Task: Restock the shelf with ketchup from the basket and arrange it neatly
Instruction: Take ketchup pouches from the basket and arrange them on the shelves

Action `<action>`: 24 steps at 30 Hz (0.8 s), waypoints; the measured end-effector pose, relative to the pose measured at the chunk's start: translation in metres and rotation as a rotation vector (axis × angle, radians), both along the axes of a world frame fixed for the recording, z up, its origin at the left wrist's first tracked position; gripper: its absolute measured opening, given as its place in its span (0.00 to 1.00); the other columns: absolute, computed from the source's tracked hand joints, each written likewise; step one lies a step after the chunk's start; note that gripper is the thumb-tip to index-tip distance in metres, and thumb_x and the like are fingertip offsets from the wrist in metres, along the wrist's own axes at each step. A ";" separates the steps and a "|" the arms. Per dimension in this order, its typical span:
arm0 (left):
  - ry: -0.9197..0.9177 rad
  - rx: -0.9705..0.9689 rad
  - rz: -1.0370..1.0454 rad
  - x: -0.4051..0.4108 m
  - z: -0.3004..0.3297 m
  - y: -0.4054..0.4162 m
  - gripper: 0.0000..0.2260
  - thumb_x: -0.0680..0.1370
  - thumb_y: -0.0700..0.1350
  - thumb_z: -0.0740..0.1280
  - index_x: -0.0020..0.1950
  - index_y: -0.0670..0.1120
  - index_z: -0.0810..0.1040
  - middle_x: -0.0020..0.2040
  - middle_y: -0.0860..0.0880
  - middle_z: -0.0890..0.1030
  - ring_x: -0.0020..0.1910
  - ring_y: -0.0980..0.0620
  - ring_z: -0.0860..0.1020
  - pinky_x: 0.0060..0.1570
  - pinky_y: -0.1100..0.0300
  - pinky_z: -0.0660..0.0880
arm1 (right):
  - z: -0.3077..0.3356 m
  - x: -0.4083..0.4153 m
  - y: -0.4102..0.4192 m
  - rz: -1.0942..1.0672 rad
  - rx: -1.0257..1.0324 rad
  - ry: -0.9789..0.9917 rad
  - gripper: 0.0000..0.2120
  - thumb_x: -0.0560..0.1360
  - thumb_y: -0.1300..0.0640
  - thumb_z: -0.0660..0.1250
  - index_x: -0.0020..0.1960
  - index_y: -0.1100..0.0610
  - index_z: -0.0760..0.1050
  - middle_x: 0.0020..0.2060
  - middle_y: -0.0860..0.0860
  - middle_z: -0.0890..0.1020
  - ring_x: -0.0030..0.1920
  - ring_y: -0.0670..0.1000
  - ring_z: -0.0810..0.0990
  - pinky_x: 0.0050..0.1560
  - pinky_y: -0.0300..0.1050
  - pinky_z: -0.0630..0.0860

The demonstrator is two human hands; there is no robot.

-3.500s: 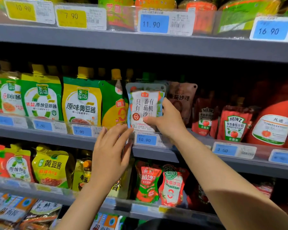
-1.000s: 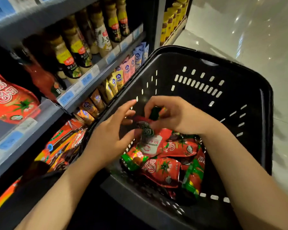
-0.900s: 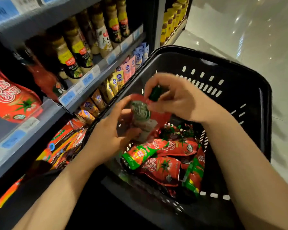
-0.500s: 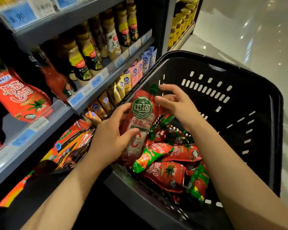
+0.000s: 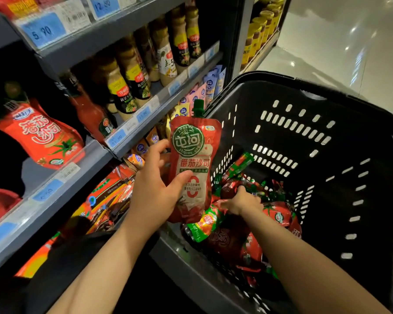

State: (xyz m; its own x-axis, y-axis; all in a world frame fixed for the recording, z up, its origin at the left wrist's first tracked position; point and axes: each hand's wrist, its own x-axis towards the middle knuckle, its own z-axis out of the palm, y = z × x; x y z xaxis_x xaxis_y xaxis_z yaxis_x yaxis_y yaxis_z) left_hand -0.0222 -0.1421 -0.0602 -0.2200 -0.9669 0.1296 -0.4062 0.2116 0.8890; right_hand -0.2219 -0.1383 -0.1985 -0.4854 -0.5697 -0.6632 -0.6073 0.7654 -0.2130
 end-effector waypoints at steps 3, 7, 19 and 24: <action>0.014 -0.004 -0.006 0.000 0.001 0.001 0.25 0.73 0.44 0.73 0.60 0.63 0.64 0.50 0.67 0.75 0.53 0.72 0.74 0.45 0.73 0.74 | -0.004 0.010 -0.006 -0.201 -0.086 -0.063 0.33 0.71 0.50 0.70 0.69 0.56 0.58 0.58 0.58 0.77 0.63 0.61 0.72 0.57 0.49 0.71; 0.040 -0.007 -0.009 -0.001 0.001 0.000 0.24 0.74 0.43 0.72 0.60 0.61 0.64 0.53 0.66 0.74 0.53 0.71 0.74 0.45 0.72 0.75 | -0.010 0.007 -0.001 -0.593 -0.328 -0.179 0.32 0.71 0.61 0.70 0.69 0.58 0.58 0.61 0.61 0.74 0.61 0.63 0.74 0.57 0.50 0.73; 0.136 -0.029 -0.059 -0.002 0.000 -0.001 0.23 0.77 0.39 0.68 0.61 0.62 0.63 0.59 0.55 0.77 0.57 0.59 0.78 0.50 0.62 0.79 | -0.019 -0.003 0.005 -0.721 -0.307 -0.333 0.38 0.66 0.55 0.78 0.70 0.60 0.63 0.63 0.58 0.75 0.61 0.61 0.74 0.62 0.52 0.73; 0.050 -0.031 -0.069 -0.002 0.000 0.001 0.21 0.77 0.44 0.68 0.60 0.65 0.62 0.56 0.60 0.78 0.54 0.62 0.79 0.50 0.52 0.81 | -0.016 0.006 0.004 -0.697 -0.369 -0.460 0.36 0.71 0.67 0.68 0.74 0.55 0.56 0.57 0.59 0.77 0.53 0.59 0.78 0.55 0.55 0.78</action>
State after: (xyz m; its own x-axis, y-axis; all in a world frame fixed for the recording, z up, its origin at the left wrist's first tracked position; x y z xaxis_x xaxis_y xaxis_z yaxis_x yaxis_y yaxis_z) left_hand -0.0245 -0.1412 -0.0606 -0.2781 -0.9451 0.1716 -0.3452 0.2651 0.9003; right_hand -0.2164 -0.1347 -0.2148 -0.5318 -0.4607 -0.7106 0.1724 0.7626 -0.6235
